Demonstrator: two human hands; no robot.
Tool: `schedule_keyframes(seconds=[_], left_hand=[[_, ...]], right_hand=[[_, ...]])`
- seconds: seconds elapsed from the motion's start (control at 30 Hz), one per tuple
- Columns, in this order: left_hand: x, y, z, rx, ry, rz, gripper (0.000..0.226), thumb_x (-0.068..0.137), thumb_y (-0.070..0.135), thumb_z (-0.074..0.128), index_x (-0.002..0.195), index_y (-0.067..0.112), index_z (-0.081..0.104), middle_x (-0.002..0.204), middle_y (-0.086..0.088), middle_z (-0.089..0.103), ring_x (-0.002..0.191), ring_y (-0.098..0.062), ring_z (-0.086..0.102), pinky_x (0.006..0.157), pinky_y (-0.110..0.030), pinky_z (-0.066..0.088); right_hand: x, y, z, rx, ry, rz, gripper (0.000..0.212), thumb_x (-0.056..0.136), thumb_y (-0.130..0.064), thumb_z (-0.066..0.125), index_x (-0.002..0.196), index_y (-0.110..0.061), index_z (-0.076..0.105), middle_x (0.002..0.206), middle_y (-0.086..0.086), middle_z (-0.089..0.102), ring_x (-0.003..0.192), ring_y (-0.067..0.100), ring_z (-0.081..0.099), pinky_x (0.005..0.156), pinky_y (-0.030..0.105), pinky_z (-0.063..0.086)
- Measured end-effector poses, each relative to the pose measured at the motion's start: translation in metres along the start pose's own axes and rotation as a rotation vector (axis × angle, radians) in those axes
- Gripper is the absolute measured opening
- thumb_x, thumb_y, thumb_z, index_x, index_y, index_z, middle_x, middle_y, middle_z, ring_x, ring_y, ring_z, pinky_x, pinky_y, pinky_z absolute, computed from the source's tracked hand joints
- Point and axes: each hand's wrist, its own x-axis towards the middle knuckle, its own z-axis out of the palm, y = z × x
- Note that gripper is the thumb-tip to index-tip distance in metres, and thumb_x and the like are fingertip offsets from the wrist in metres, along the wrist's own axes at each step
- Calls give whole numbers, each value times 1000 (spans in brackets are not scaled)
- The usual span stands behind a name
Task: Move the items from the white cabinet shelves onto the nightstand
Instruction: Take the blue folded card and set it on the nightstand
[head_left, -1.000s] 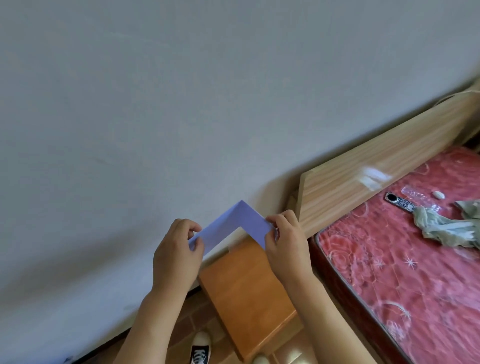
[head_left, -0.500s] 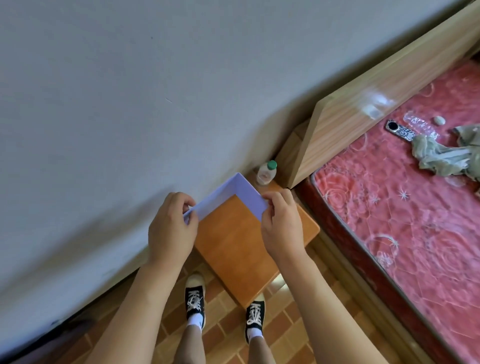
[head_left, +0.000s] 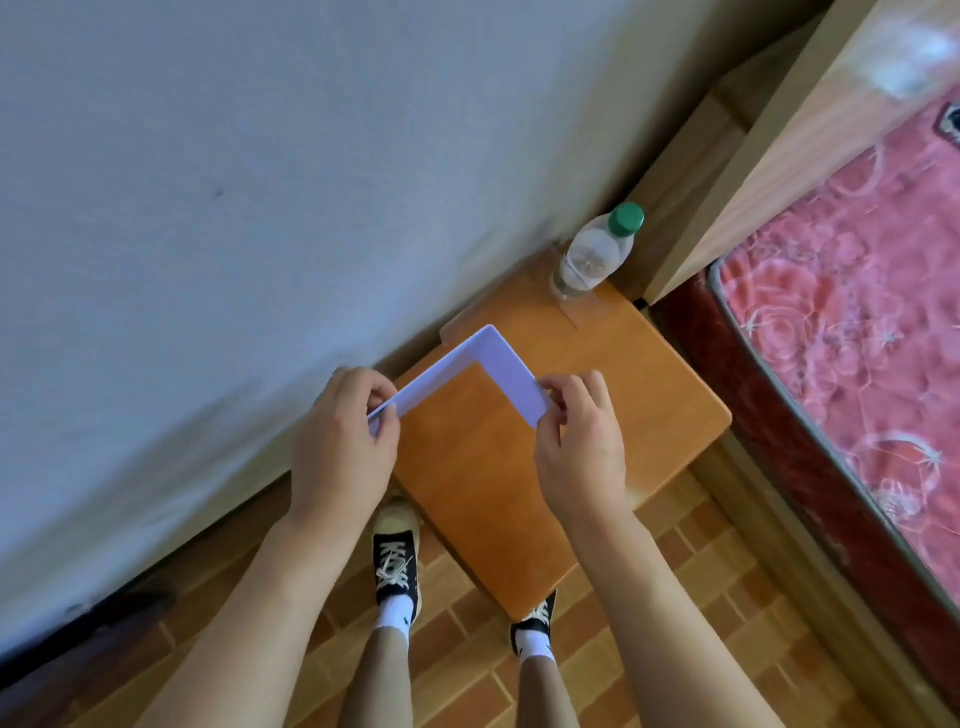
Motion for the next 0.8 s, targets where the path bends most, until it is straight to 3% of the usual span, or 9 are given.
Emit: schedule_keyframes(seconds=[0.23,0.47,0.8], left_hand=[[14,-30,37,22,12,-12,15,91,3,66,94,15,59,95,1,59,77,-16,55,59,-15,35],[12,-47,47,13,46,-3,16,90,2,67,95,15,59,94,2,59,75,-20,58,59,-37,51],[10,-60,48,-26,67,-43,17,88,2,66,94,16,58,92,2,59,75,-22,58,62,-44,53]], right_hand=[[15,24,41,33,35,-37,28,96,2,54,117,-12,67,103,-6,51,84,11,52,70,27,46],[19,31,56,57,35,-64,27,97,2,55,117,-12,68,102,-6,52,85,11,53,71,32,51],[24,27,68,86,15,-81,29,97,1,54,117,-14,67,105,-8,52,88,13,55,73,34,53]])
